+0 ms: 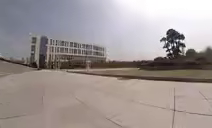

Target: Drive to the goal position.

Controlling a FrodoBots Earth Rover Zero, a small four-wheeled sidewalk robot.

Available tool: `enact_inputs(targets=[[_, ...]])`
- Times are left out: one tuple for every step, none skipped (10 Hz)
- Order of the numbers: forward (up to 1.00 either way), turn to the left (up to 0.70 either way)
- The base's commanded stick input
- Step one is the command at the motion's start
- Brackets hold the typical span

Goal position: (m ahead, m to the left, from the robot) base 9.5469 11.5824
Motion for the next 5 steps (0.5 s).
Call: enact_inputs(targets=[[0.7, 0.0], [0.7, 0.0], [0.7, 0.0], [0.7, 0.0], [0.7, 0.0]])
